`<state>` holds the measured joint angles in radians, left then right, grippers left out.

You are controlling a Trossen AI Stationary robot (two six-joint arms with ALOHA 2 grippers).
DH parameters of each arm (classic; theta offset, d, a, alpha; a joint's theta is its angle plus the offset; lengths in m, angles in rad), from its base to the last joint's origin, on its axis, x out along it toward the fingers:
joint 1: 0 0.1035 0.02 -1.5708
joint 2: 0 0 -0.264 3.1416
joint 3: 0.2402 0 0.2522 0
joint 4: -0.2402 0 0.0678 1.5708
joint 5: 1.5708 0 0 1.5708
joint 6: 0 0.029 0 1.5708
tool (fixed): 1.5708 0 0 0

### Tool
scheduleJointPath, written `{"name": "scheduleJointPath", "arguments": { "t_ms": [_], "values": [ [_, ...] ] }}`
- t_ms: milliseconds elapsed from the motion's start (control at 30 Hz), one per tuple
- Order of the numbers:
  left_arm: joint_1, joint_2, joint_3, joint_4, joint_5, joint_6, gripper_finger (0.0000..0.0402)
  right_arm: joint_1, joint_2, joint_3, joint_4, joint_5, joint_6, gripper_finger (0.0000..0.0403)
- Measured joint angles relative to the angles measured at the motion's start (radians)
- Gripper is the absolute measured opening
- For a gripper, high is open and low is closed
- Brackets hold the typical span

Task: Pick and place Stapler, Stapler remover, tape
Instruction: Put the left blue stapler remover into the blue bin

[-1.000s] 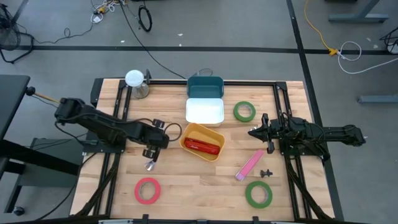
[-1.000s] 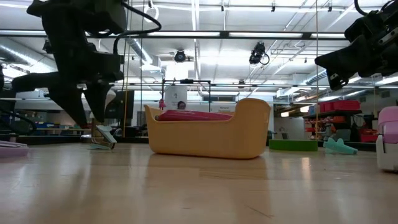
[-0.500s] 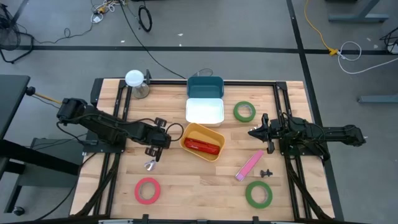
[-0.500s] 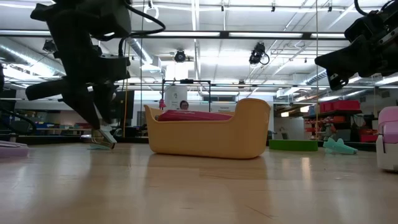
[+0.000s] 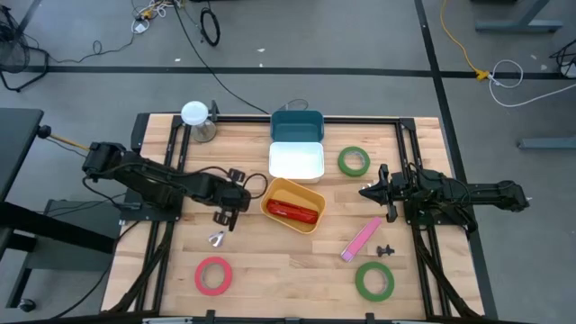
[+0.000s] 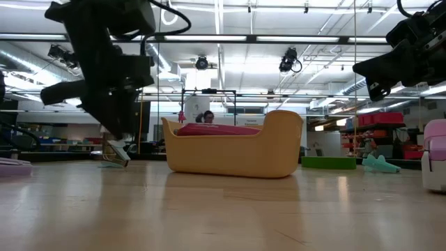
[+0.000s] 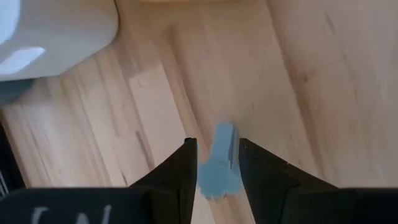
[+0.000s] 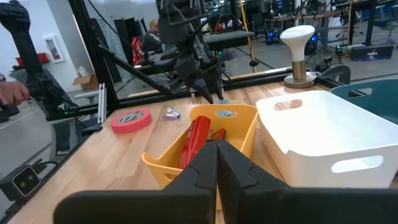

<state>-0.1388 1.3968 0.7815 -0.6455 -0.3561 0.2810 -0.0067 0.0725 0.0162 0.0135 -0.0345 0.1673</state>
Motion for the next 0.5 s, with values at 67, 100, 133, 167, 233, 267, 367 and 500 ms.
{"name": "scheduleJointPath", "arguments": {
  "t_ms": [67,100,133,167,233,267,367,500],
  "values": [
    [0.020,0.000,0.014,0.000,0.058,0.001,0.0122,0.000,0.000,0.000,0.000,0.000,0.000,0.0007],
    [0.034,0.000,0.019,0.002,0.099,0.001,0.0122,0.000,0.000,0.000,0.000,0.000,0.000,0.0007],
    [0.049,0.000,0.022,0.003,0.143,0.001,0.0125,0.000,0.000,0.000,0.000,0.000,0.000,0.0007],
    [0.063,0.000,0.023,0.000,0.182,0.001,0.0129,0.000,0.000,0.000,0.000,0.000,0.000,0.0007],
    [0.095,0.000,0.025,-0.003,0.248,0.017,0.0145,0.000,0.000,0.000,0.000,0.000,0.000,0.0007],
    [0.109,0.000,0.025,-0.005,0.264,0.028,0.0156,0.000,0.000,0.000,0.000,0.000,0.000,0.0007],
    [0.140,0.000,0.025,-0.017,0.266,0.065,0.0191,0.000,0.000,0.000,0.000,0.000,0.000,0.0007],
    [0.168,0.000,0.039,-0.050,0.265,0.121,0.0230,0.000,0.000,0.000,0.000,0.000,0.000,0.0007]
  ]
}}
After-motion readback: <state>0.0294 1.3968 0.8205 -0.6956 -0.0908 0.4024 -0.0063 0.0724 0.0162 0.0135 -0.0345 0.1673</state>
